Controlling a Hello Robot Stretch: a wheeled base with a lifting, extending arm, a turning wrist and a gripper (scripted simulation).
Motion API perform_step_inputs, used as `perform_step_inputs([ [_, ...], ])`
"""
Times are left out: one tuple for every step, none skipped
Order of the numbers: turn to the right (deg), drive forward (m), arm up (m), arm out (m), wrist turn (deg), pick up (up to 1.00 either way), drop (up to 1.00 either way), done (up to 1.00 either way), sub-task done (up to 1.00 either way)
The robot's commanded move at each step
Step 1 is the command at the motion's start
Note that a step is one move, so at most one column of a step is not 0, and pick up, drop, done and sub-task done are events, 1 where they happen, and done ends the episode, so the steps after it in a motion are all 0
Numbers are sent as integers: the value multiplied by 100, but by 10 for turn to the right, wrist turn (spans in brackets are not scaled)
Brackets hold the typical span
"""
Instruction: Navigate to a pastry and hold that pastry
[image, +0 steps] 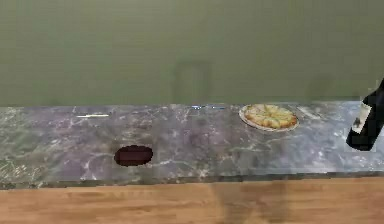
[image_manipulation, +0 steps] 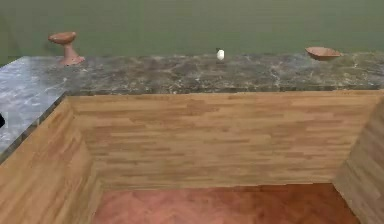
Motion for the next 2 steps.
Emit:
perform_step_inputs([
  [-450, 0, 0, 0, 0, 0, 0, 0, 0],
  [-210, 0, 0, 0, 0, 0, 0, 0, 0],
])
